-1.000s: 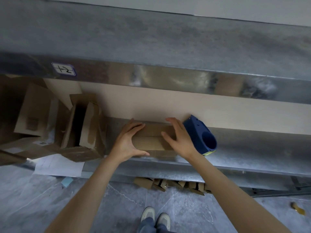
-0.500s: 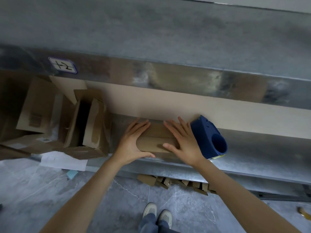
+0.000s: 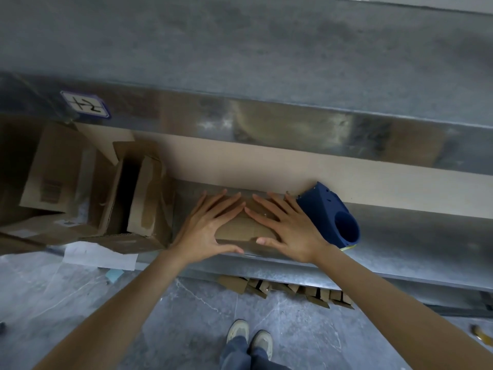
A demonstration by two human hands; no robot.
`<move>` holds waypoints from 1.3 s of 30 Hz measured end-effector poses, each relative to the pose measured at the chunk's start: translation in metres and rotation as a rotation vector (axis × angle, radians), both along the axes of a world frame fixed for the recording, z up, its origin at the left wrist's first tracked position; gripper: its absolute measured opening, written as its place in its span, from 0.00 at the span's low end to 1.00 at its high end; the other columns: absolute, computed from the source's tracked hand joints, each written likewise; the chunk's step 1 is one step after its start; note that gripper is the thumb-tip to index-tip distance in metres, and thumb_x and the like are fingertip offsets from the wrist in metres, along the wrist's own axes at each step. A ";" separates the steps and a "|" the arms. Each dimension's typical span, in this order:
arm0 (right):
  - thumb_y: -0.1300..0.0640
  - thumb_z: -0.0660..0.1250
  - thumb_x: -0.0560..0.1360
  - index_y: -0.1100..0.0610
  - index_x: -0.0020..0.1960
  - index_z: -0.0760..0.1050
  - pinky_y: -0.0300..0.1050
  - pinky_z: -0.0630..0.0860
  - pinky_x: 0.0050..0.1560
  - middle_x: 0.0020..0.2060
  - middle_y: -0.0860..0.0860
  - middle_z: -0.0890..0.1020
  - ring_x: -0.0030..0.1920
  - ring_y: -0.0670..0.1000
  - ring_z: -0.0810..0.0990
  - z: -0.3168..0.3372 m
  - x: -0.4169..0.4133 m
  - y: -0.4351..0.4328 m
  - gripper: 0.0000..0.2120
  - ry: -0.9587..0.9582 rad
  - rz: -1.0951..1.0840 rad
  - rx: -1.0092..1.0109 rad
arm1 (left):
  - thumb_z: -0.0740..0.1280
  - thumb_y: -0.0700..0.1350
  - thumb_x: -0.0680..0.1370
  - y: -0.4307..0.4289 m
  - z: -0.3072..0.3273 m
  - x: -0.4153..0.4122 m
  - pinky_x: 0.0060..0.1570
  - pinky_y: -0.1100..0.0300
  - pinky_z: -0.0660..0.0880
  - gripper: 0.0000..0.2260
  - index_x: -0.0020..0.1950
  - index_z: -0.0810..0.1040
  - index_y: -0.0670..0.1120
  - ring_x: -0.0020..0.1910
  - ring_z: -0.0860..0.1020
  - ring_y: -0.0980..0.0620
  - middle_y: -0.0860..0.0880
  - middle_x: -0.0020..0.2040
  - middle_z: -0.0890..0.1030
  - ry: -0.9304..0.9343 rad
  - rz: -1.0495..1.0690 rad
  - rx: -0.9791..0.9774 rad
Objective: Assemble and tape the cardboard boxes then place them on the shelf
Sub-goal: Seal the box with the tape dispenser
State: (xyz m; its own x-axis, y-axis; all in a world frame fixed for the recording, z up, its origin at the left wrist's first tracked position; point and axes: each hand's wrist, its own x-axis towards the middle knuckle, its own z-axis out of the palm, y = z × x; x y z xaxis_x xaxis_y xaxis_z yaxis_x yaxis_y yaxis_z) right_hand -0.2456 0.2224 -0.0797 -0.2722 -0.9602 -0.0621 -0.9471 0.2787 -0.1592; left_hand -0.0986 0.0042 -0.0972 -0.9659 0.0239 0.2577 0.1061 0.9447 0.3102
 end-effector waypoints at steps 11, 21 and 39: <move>0.31 0.32 0.78 0.47 0.80 0.39 0.49 0.38 0.78 0.79 0.42 0.44 0.77 0.45 0.33 -0.002 0.012 -0.002 0.35 -0.111 -0.288 -0.066 | 0.64 0.78 0.63 0.013 0.003 0.001 0.77 0.49 0.48 0.54 0.80 0.59 0.47 0.78 0.51 0.53 0.53 0.79 0.58 -0.060 0.250 0.168; 0.29 0.46 0.78 0.46 0.80 0.50 0.48 0.44 0.78 0.79 0.41 0.47 0.78 0.45 0.39 -0.013 0.015 -0.008 0.36 -0.249 -0.471 -0.272 | 0.67 0.71 0.66 0.021 0.001 -0.003 0.76 0.60 0.53 0.43 0.76 0.68 0.49 0.78 0.52 0.58 0.57 0.76 0.63 0.018 0.377 0.483; 0.49 0.70 0.76 0.47 0.66 0.72 0.30 0.62 0.66 0.65 0.44 0.67 0.69 0.43 0.66 -0.022 0.022 -0.008 0.19 -0.732 -0.704 -0.644 | 0.71 0.42 0.78 0.023 -0.004 -0.005 0.63 0.74 0.63 0.17 0.66 0.76 0.45 0.63 0.70 0.60 0.52 0.63 0.71 0.111 0.465 0.738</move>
State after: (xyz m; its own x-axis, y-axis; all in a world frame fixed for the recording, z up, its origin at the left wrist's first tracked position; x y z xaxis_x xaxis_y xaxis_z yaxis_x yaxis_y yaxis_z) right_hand -0.2238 0.2149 -0.1014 -0.8499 -0.5267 0.0159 -0.2463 0.3705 -0.8956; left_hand -0.1041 0.0272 -0.1011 -0.8047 -0.5758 0.1446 -0.1741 0.4618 0.8698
